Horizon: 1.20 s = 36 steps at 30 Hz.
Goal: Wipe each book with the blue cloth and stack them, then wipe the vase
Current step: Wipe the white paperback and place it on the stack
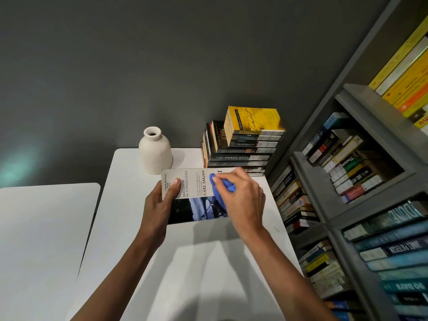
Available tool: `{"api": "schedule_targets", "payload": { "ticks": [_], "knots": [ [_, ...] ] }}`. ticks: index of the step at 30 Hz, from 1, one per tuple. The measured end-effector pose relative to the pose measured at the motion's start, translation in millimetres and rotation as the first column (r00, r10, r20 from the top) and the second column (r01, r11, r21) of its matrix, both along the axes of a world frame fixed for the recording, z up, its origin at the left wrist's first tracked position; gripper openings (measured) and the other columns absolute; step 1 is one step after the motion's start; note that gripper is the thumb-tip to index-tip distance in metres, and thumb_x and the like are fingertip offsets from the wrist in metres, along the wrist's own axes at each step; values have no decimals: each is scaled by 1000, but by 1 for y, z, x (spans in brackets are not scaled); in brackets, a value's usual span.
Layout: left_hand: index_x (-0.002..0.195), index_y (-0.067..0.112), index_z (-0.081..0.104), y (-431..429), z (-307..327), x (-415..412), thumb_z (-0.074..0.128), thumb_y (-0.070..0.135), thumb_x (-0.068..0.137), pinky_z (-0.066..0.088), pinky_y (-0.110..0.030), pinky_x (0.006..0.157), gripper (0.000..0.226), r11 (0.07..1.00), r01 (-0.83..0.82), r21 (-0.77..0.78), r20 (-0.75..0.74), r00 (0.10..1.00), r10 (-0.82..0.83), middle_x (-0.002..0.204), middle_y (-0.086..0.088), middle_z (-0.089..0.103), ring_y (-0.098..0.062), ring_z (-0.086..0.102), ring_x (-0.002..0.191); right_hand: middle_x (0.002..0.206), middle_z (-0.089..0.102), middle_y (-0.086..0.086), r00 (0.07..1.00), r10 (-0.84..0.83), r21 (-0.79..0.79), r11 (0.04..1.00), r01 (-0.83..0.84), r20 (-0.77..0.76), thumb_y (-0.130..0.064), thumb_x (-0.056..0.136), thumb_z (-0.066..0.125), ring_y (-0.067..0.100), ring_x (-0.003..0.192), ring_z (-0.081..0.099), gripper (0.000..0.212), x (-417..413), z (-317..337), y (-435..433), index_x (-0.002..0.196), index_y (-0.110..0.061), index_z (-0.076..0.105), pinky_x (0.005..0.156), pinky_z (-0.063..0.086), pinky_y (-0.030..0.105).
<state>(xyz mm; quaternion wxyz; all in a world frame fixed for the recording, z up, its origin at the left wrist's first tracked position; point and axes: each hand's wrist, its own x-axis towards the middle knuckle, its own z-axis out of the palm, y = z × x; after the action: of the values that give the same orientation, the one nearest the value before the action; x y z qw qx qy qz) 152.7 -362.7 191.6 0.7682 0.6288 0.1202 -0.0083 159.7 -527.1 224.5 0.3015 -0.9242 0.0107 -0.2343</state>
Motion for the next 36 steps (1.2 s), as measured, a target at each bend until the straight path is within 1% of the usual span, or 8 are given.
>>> {"api": "schedule_targets", "payload": {
  "ticks": [4,8,12,16,21,26,31,36],
  "knots": [
    [111,12,66,-1,0,1,56,35,92,53,-31,86,31,1000,9,1,10,1000,-9,106,1,75,-17,70,102,85,63,-7,994,-105,47,993,106,-29,-34,86,69,18,67,63,14,10,0,-12,89,-23,76,56,50,31],
    [113,10,66,0,1,2,58,41,85,53,-34,88,42,1000,-2,-8,17,1000,2,107,0,75,-18,70,102,85,64,-10,1000,2,33,999,-1,-24,-35,85,70,15,67,63,13,3,0,0,87,-24,76,54,49,29],
    [111,12,66,-1,1,3,57,34,93,52,-32,87,30,1000,2,4,9,1000,-2,105,2,76,-17,70,103,88,63,-7,987,-161,44,986,162,-24,-33,87,68,20,68,63,13,17,0,-19,87,-22,75,55,42,26],
    [115,13,66,-1,0,4,58,38,91,52,-40,96,36,1000,-3,2,1,1000,3,110,0,74,-18,69,105,85,63,-10,1000,14,17,1000,-15,21,-35,86,69,15,65,61,11,0,1,9,88,-26,75,51,45,28],
    [109,16,67,-3,2,2,55,31,97,51,-39,96,23,1000,7,24,5,1000,-7,106,3,75,-16,69,103,88,63,-8,989,-145,60,988,145,-11,-35,87,68,19,69,64,13,12,0,-18,87,-24,74,56,49,30],
    [112,15,67,-2,2,2,56,32,96,51,-39,97,25,1000,-6,11,-10,1000,6,108,3,75,-16,69,104,86,63,-10,1000,7,8,1000,-7,23,-36,86,68,14,66,62,13,2,-3,5,87,-25,74,51,46,27],
    [113,16,67,1,0,0,56,35,94,49,-44,101,29,1000,-10,-10,-36,999,9,108,2,75,-18,68,106,90,63,-5,980,-196,45,979,197,-19,-32,87,68,22,69,64,11,17,-8,-21,84,-22,71,57,51,34],
    [113,17,68,-5,3,2,56,35,96,51,-43,98,28,1000,-25,-9,-47,999,25,108,1,75,-21,69,106,82,63,-5,995,8,-34,999,-5,99,-35,84,68,16,64,62,13,3,-6,31,83,-23,71,51,47,23]
  ]
}}
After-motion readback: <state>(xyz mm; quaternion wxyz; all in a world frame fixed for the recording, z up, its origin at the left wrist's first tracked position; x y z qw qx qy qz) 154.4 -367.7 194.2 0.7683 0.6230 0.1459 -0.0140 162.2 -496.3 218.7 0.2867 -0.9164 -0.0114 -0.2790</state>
